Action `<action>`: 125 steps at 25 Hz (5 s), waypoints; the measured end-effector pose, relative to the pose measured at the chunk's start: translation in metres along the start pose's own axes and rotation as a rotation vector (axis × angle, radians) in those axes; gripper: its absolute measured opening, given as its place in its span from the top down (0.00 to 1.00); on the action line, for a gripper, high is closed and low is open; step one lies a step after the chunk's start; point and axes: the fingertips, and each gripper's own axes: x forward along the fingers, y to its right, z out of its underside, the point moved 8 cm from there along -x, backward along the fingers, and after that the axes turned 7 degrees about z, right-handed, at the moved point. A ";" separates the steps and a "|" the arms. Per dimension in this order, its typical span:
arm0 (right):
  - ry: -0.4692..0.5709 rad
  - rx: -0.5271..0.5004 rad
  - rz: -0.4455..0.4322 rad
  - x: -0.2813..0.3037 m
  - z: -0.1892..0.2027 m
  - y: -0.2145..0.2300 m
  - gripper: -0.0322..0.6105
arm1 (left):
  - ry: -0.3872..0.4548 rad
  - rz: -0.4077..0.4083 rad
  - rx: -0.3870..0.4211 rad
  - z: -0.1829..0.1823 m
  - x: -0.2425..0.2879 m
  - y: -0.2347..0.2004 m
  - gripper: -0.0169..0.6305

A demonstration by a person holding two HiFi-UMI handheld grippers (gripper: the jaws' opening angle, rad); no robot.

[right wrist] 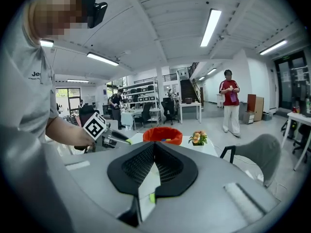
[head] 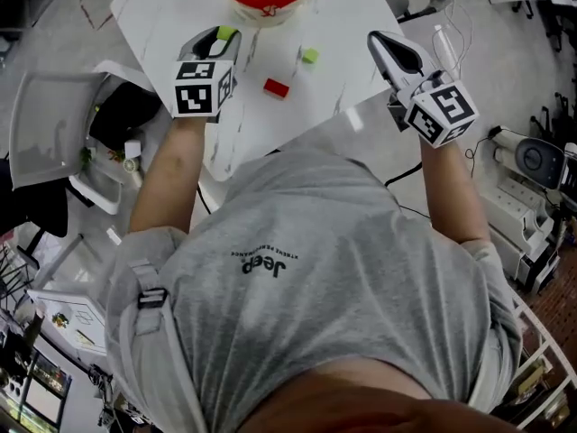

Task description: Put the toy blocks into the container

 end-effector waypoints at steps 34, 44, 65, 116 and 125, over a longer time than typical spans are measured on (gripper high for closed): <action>0.098 -0.007 0.077 0.014 -0.048 0.036 0.95 | 0.120 0.301 0.152 -0.149 0.058 0.035 0.42; 0.115 0.013 0.110 -0.022 -0.036 0.043 0.94 | -0.030 0.400 0.121 -0.047 0.081 0.116 0.42; 0.065 0.065 0.246 -0.119 0.020 0.061 0.94 | -0.322 0.152 0.119 0.075 0.180 0.138 0.67; 0.100 -0.001 0.092 0.029 -0.059 0.060 0.94 | 0.073 0.332 0.306 -0.145 0.081 0.028 0.42; 0.105 0.003 0.088 0.012 -0.047 0.045 0.94 | -0.118 0.673 0.563 -0.070 0.053 0.083 0.43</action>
